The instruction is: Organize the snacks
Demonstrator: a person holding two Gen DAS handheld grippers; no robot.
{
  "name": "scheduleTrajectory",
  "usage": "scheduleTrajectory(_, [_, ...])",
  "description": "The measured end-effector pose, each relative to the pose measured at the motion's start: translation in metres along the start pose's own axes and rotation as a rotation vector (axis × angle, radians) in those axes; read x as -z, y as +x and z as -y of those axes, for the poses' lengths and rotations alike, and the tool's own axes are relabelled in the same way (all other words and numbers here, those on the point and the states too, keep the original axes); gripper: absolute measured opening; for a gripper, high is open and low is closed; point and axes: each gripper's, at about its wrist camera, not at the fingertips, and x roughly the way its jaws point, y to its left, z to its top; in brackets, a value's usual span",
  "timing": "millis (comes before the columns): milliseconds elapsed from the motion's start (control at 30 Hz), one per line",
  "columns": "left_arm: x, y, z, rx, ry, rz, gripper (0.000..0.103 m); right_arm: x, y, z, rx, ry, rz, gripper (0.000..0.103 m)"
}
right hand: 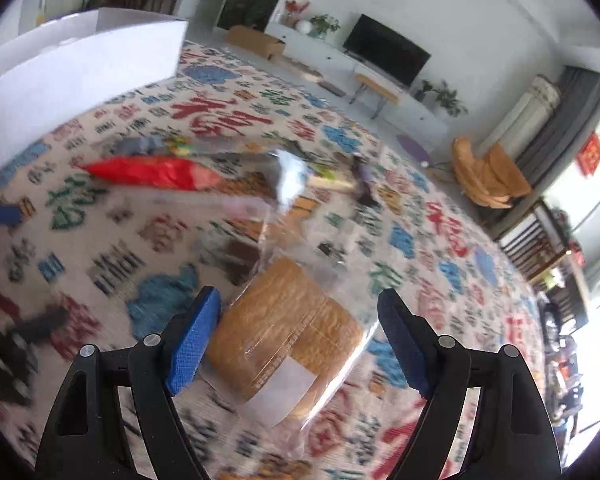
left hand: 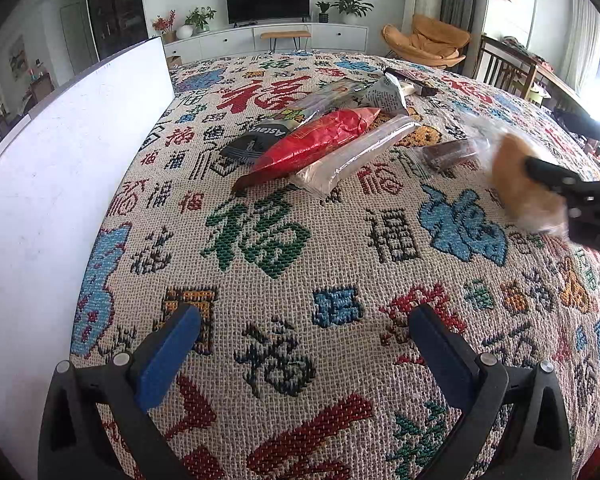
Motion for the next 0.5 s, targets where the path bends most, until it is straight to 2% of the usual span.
scheduleTrajectory(33, [0.0,0.0,0.0,0.0,0.0,0.0,0.103,0.009,-0.003,0.009,0.075,0.001,-0.006,0.083])
scheduleTrajectory(67, [0.0,0.0,0.0,0.0,0.0,0.0,0.103,0.02,-0.009,0.023,0.112,0.032,0.0,0.083])
scheduleTrajectory(100, [0.0,0.0,0.0,0.0,0.0,0.0,0.103,0.027,-0.017,0.034,0.093,0.08,0.018,0.083])
scheduleTrajectory(200, [0.0,0.0,0.0,0.0,0.0,0.0,0.103,0.051,-0.045,0.061,-0.007,0.262,0.092,0.083])
scheduleTrajectory(267, [0.0,0.0,0.0,0.0,0.0,0.0,0.103,0.068,-0.055,0.067,-0.05,0.358,0.101,0.083])
scheduleTrajectory(333, [0.0,0.0,0.0,0.0,0.001,0.0,0.103,0.088,-0.059,0.065,-0.122,0.445,0.073,0.083])
scheduleTrajectory(400, [0.0,0.0,0.0,0.0,0.001,0.0,0.103,0.106,-0.061,0.055,-0.243,0.505,0.041,0.083])
scheduleTrajectory(500, [0.0,0.0,0.0,0.0,0.001,0.0,0.103,0.119,-0.052,0.031,-0.373,0.504,-0.024,0.083])
